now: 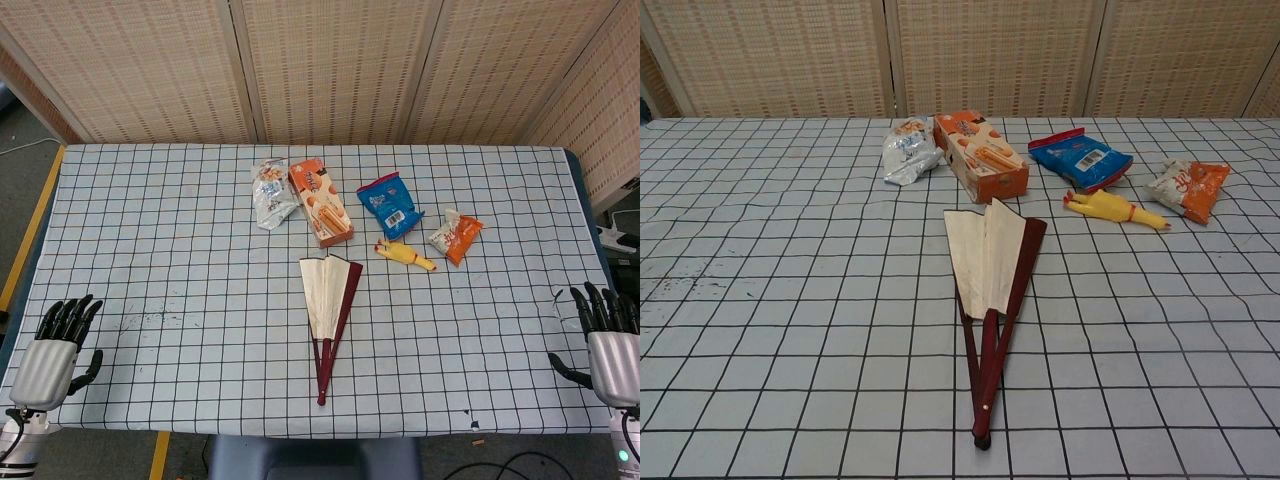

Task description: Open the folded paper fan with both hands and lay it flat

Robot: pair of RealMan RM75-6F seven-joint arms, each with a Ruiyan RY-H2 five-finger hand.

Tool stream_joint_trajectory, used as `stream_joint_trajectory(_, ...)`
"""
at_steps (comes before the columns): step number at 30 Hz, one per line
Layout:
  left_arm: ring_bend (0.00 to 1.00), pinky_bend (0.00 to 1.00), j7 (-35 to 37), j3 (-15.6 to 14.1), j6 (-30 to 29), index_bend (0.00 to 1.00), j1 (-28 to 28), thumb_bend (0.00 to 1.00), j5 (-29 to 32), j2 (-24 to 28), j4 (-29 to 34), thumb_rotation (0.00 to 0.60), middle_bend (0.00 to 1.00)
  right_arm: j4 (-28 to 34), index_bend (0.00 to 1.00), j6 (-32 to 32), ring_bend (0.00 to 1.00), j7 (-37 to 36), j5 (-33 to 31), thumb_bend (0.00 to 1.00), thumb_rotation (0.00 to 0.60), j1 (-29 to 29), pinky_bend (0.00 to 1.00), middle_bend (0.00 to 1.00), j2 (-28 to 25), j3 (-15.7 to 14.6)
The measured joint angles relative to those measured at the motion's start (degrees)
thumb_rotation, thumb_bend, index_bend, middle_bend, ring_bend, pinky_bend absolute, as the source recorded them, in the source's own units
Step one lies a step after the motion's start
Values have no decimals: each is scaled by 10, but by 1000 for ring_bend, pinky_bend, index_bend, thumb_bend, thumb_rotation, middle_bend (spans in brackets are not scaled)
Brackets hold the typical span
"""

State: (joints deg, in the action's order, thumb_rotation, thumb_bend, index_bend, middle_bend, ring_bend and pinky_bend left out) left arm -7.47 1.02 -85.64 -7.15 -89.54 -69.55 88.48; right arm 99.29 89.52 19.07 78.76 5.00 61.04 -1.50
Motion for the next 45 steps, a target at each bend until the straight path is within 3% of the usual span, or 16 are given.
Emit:
stream_joint_trajectory(4,0,53,-3,1,12,0,-2,478,11,-2,-1,586,0,-27,32,-5,0,1,22,135,449,5,0,0,24,2)
stream_joint_trajectory(8,0,54,-4,2,23,0,-6,477,16,-4,-2,584,0,-69,151,-27,0,2,65,135,450,31,0,0,74,6)
stream_joint_trajectory(14,0,56,-6,5,39,0,-14,480,27,-4,1,586,0,-127,322,-138,0,5,114,135,451,130,0,0,145,25)
stream_joint_trajectory(18,0,61,-9,7,51,0,-15,483,43,-3,1,586,0,-201,397,-210,0,0,132,135,462,207,0,0,228,44)
stream_joint_trajectory(25,0,64,-6,9,65,0,-16,482,63,3,1,587,0,-360,431,-253,0,-25,143,135,511,276,0,0,377,72)
stream_joint_trajectory(39,0,63,2,9,57,0,-12,487,63,10,2,585,0,-507,450,-320,0,-48,132,150,540,370,0,0,507,92)
stream_joint_trajectory(42,0,63,1,9,56,0,-12,491,64,9,2,586,0,-523,476,-321,0,-59,130,216,578,377,0,0,519,89)
stream_joint_trajectory(45,0,63,-3,10,56,0,-12,494,64,8,2,586,0,-539,533,-316,0,-70,129,405,600,380,0,0,530,86)
